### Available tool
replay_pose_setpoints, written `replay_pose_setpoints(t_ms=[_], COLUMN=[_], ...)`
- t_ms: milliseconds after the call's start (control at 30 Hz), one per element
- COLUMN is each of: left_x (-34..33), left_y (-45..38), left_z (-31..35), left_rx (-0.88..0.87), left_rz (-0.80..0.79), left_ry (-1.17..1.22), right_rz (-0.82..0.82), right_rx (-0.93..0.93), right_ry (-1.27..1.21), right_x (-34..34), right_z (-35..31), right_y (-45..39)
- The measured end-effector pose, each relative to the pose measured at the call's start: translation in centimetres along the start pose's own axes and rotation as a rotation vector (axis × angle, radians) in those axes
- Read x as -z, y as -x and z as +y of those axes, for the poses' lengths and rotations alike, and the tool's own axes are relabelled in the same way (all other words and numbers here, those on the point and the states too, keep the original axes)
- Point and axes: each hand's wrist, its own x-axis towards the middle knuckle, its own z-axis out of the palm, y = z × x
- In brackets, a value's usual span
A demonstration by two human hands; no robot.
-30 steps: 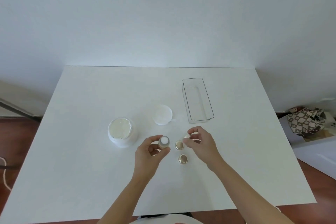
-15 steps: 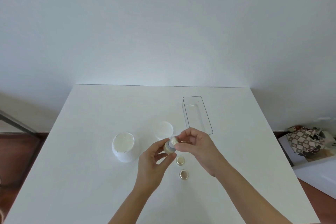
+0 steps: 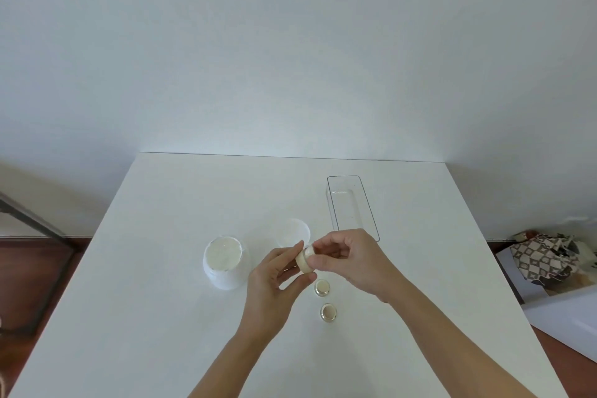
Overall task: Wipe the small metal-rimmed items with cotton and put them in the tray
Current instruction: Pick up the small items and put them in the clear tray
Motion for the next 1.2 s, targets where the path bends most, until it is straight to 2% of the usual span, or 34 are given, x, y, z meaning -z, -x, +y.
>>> replay_pose_setpoints(t_ms=[133, 433, 500, 700, 900, 1033, 1200], left_x=[0.2, 0.4, 0.3, 1.0, 1.4, 1.4, 1.3], left_y=[0.1, 0.1, 0.1, 0.2, 0.2, 0.1, 0.2], left_z=[0.1, 0.2, 0.2, 0.3, 0.1, 0.0, 0.2], left_rx=[0.002, 0.03, 0.036, 0.013, 0.089, 0.114, 0.076], left_rz=[-0.037, -0.092, -0.077, -0.089, -0.093, -0.109, -0.1], left_ry=[-0.019, -0.047, -0.035, -0.017, 0.058, 0.084, 0.001], right_rz=[0.069, -0.071, -0.043, 0.034, -0.05, -0.119, 0.006], right_rx=[0.004, 0.069, 0.042, 0.01, 0.085, 0.174, 0.121], right_ry=[0.188, 0.119, 0.067, 0.266, 0.114, 0.134, 0.241], right_x=[-0.4, 0.4, 0.5, -0.3, -0.1, 0.2, -0.3], right_z=[0.0, -0.1, -0.1, -0.1, 0.2, -0.2, -0.1], right_y=[-0.1, 0.4, 0.3, 0.1, 0.3, 0.4, 0.3])
